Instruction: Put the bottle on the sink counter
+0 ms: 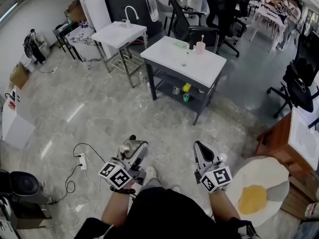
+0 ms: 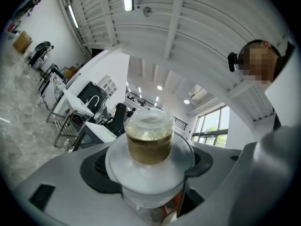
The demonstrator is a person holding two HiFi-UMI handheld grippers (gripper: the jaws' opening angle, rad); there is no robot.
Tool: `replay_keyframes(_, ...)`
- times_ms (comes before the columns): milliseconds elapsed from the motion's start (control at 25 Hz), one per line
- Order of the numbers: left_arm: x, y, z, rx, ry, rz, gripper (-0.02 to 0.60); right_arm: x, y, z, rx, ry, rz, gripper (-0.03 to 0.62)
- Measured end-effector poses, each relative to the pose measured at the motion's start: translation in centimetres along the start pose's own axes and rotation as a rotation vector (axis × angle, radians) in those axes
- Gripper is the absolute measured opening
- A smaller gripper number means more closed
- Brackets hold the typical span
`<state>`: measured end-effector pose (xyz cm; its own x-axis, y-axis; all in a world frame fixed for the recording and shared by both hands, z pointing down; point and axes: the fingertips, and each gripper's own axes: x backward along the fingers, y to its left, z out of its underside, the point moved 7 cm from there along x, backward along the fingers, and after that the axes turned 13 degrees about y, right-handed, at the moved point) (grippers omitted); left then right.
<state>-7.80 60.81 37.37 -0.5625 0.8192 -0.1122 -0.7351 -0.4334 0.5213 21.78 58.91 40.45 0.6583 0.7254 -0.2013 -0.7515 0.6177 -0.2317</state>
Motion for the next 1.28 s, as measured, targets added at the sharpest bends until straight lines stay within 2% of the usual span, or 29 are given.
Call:
replay_keyframes(200, -3.0, 2.0, -1.0, -0.068, 0.035, -0.009, 0.356, -2.8, -1.8, -0.8, -0.014, 0.008, 0.046, 0.031)
replay_keyframes(400, -7.3, 6.5, -4.1, -0.119, 0.046, 0.021, 0.356, -8.0, -3.7, -3.2, 0.016, 0.002, 0.081, 0.031)
replay_keyframes(600, -10.6, 11.6, -7.8, -0.112, 0.020, 0.059, 0.354, -14.1, -4.8, -6.3, 0.044, -0.007, 0.113, 0.031)
replay_keyframes(800, -12.1, 16.0, -10.4, -0.091, 0.028, 0.073, 0.354, -19.9, -4.5, -7.2, 0.057, 0.019, 0.134, 0.031)
replay_keyframes(1280, -14.0, 22.9, -12.9, -0.030, 0.036, 0.059, 0.354, -29.2, -4.5, -8.6, 0.087, 0.088, 0.113, 0.032)
